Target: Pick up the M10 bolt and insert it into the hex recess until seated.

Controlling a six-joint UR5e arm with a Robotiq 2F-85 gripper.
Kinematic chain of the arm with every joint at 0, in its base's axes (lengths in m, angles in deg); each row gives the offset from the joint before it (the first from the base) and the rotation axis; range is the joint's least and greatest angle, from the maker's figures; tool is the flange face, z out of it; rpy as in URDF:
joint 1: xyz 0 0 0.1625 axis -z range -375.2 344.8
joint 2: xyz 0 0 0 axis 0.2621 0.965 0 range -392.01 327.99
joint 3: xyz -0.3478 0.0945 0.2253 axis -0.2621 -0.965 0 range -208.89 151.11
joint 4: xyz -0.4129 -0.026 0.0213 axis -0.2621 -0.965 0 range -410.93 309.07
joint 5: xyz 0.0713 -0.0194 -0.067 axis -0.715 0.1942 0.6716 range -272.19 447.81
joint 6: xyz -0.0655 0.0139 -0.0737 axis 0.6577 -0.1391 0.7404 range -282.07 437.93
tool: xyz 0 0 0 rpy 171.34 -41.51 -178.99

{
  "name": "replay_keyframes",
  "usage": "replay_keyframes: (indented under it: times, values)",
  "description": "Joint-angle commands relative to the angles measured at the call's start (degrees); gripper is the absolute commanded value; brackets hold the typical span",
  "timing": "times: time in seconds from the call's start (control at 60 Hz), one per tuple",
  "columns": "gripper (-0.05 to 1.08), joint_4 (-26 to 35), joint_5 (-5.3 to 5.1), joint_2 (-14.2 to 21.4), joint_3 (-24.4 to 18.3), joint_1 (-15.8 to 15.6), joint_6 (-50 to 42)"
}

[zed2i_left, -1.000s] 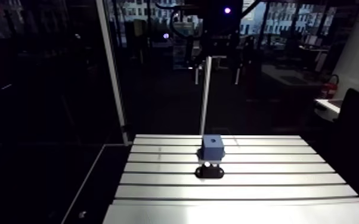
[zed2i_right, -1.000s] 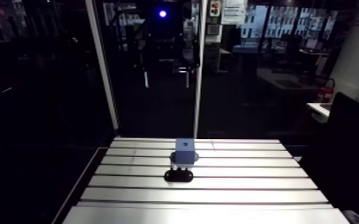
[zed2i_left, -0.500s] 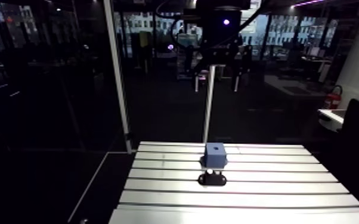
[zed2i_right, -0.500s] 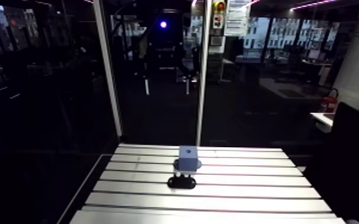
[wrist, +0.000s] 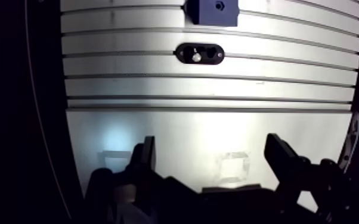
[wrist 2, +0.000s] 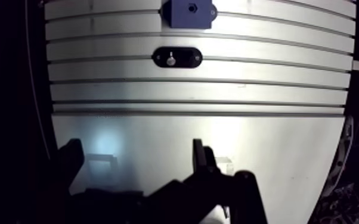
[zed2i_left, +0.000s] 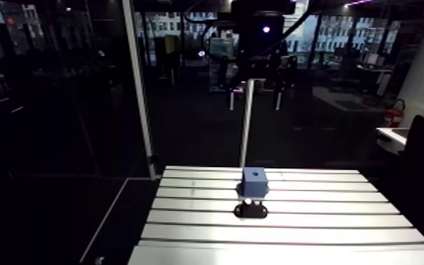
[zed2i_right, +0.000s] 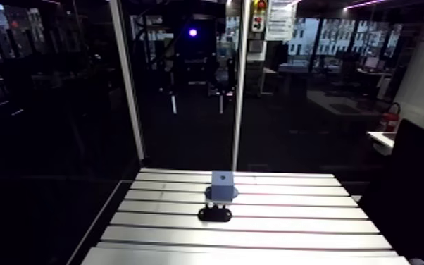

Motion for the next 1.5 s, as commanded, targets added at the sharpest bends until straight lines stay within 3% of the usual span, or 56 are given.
replay_keyframes:
  times: [0.017, 0.3, 0.483, 0.6, 0.817, 1.0, 1.5]
  values:
    - [0.01, -1.35, 0.13, -0.29, 0.47, 0.0, 0.23]
    - [0.01, -1.44, 0.13, -0.3, 1.43, 0.0, 0.03]
    - [0.01, -6.23, 0.12, -0.21, 3.15, 0.0, -0.56]
    - [0.01, -8.0, 0.39, -0.38, 4.48, 0.09, -4.48]
    - [0.01, -11.99, -0.47, -0.48, 6.59, 0.69, -9.86]
    - [0.01, -14.11, -0.4, -0.56, 9.17, 1.31, -13.97]
    - [0.01, -31.23, -0.48, -1.36, 19.8, 2.9, -15.13]
